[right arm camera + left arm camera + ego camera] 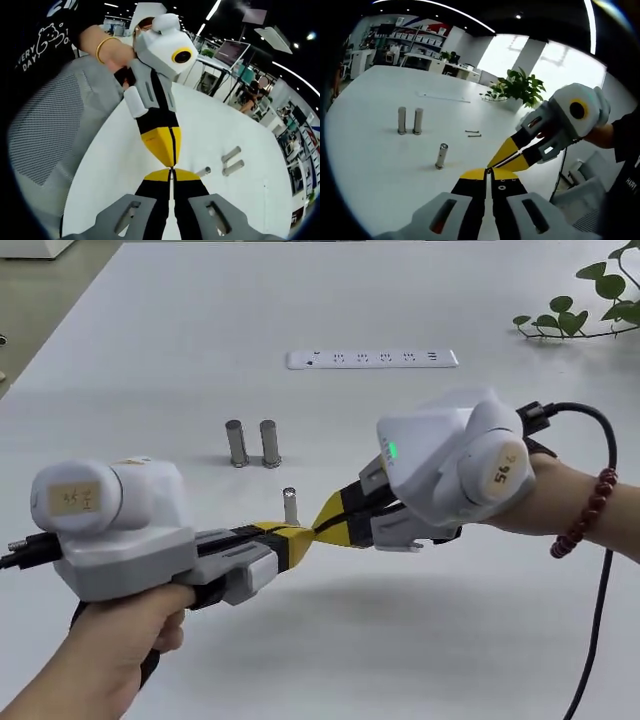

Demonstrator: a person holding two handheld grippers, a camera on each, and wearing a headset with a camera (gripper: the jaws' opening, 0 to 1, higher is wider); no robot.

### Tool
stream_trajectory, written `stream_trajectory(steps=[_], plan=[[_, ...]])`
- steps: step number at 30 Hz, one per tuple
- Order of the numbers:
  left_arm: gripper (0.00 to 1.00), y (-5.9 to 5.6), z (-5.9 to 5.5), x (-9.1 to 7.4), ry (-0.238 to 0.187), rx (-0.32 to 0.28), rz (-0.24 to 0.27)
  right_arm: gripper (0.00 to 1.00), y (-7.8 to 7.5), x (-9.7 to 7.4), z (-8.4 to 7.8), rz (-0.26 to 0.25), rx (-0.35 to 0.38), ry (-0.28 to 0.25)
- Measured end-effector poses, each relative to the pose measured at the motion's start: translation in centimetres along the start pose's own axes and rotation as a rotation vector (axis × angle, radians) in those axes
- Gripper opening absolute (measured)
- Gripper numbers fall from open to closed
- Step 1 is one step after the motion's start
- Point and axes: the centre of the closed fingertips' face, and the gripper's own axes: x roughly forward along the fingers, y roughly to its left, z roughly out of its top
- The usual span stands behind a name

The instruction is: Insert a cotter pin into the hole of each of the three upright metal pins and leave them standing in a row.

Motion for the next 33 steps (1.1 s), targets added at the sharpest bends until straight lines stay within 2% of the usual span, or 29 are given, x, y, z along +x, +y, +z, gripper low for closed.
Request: stream_trajectory(steps=[3,11,20,25,29,30,33], plan=[[0.00,0.1,0.1,-0.1,-0.022,-0.069,-0.011,0.00,-0.1,0.0,0.1,-0.014,0.004,-0.003],[0.00,0.0,0.2,-0.2,-0.034,-0.051,-0.021,0.00,-0.2,0.0,-0.2,-0.018,0.065,-0.017],[0.00,0.1,0.1,-0.3,-0.018,0.047,-0.024,0.06,0.2,-0.3,-1.0,-0.013,0.276,-0.076],[0.00,0.2,-0.1,-0.5,-0.002,0.134,-0.032,0.09,0.1,-0.6,-1.4,0.010,0.436,-0.132],[0.00,0.2,-0.6,-0.7,0.031,0.197,-0.055,0.11,0.5,-0.9,-1.1,0.036,0.522,-0.170],[0.00,0.2,-0.7,-0.7,0.037,0.221,-0.060,0.11,0.7,-0.9,-0.9,0.052,0.564,-0.187],[0.00,0.2,-1.0,-0.7,0.060,0.266,-0.069,0.12,0.7,-1.0,-1.0,0.070,0.594,-0.205]])
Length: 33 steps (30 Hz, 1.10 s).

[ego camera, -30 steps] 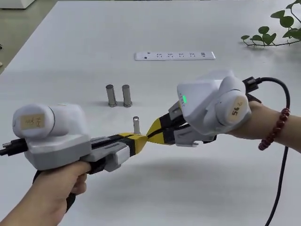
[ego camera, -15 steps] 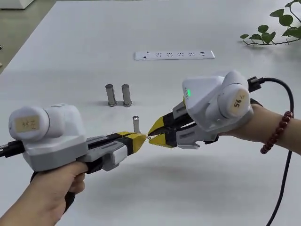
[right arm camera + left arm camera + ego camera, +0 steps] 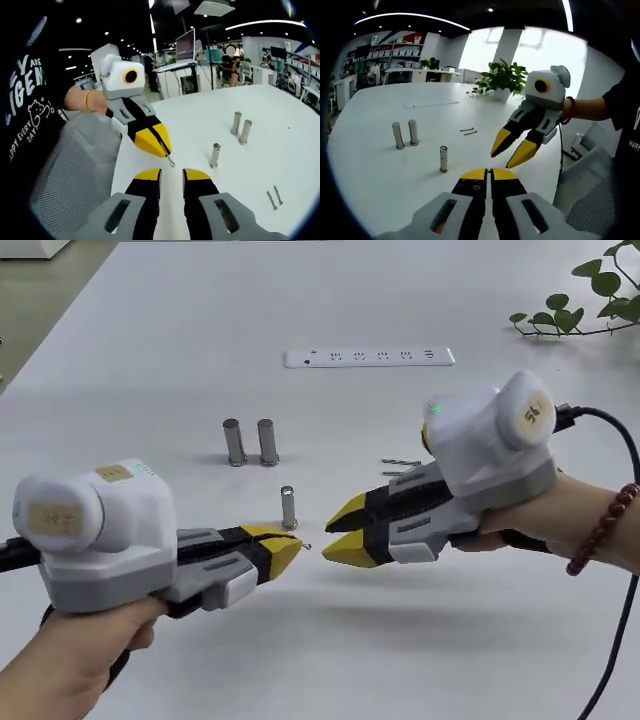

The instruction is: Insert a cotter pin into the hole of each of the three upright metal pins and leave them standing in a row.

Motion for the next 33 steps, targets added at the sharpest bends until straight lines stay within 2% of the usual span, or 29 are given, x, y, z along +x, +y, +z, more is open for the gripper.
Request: stream_trajectory(steps=[5,9,16,23,31,33], plan=[[0.00,-0.5,-0.5,0.2,0.032,0.056,-0.024,0.12,0.5,0.2,-0.8,0.031,0.070,-0.001],[0.00,-1.2,-0.4,0.4,0.027,0.085,-0.061,0.12,1.1,0.2,-1.5,0.065,0.126,-0.016],[0.00,-2.3,-0.3,0.6,0.020,0.114,-0.106,0.11,1.6,0.0,-1.3,0.092,0.184,-0.052],[0.00,-3.1,0.1,0.6,0.008,0.120,-0.137,0.09,2.4,0.1,-1.5,0.124,0.180,-0.045],[0.00,-3.8,0.3,0.6,-0.002,0.119,-0.167,0.02,3.3,0.5,-1.1,0.162,0.161,-0.050],[0.00,-3.9,0.2,0.6,-0.001,0.119,-0.173,0.00,3.2,0.5,-1.1,0.157,0.157,-0.046]])
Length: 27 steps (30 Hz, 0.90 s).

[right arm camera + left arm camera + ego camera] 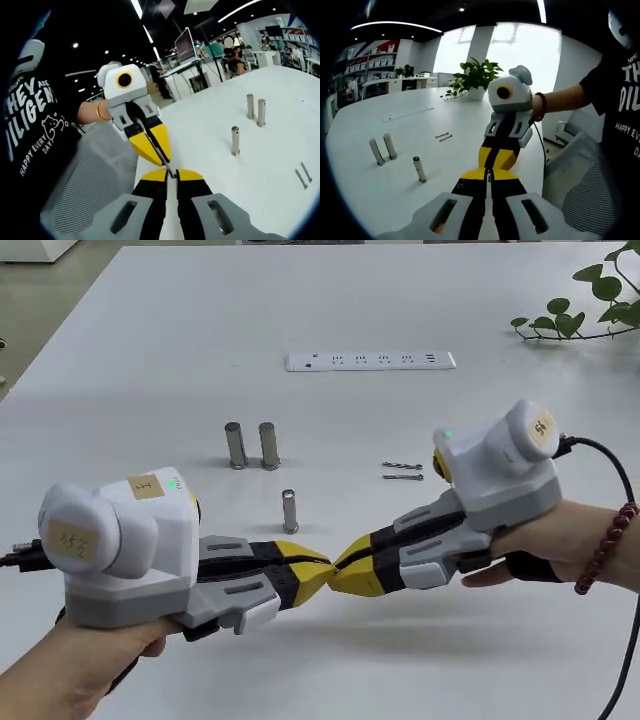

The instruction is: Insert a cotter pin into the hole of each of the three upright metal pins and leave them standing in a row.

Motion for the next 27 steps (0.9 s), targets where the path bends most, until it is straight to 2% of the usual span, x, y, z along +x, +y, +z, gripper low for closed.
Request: stream_trajectory(steps=[3,15,20,23,24,27], plan=[[0.00,0.1,-0.1,0.0,0.002,0.000,0.007,0.00,-0.1,0.0,0.0,-0.013,0.001,0.013],[0.00,0.1,-0.5,0.1,0.008,-0.009,0.012,0.00,-0.7,-0.2,-0.5,-0.060,-0.122,0.097],[0.00,0.3,-0.7,0.1,0.013,0.000,0.021,0.00,-1.3,-0.2,-0.7,-0.092,-0.230,0.166],[0.00,0.2,-0.7,0.1,0.011,0.003,0.024,0.00,-1.1,0.0,-0.9,-0.106,-0.273,0.208],[0.00,0.2,-0.7,0.1,0.012,0.003,0.027,0.00,-1.1,0.1,-0.9,-0.113,-0.311,0.225],[0.00,0.3,-0.8,0.1,0.014,0.004,0.030,0.00,-0.9,0.2,-1.1,-0.116,-0.336,0.253]])
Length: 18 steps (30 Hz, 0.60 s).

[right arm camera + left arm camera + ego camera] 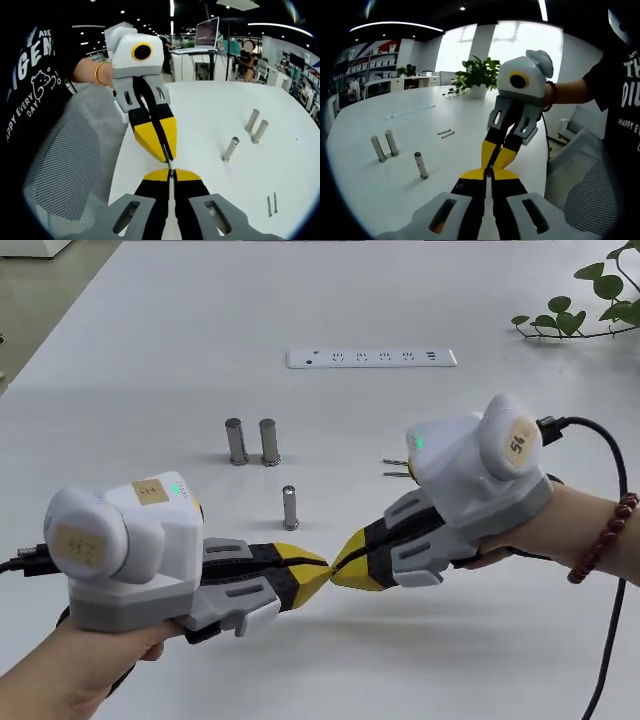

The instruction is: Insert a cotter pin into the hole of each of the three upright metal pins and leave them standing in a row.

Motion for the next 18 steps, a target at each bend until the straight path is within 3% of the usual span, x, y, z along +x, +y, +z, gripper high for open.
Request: stream_trajectory(steps=[13,18], plan=[[0.03,0.4,0.1,0.3,0.002,-0.014,0.016,0.00,-0.2,-0.1,-0.5,-0.017,-0.045,0.071],[0.13,1.2,-0.1,0.2,0.007,-0.006,0.056,0.00,-0.9,-0.3,-1.1,-0.042,-0.048,0.109]])
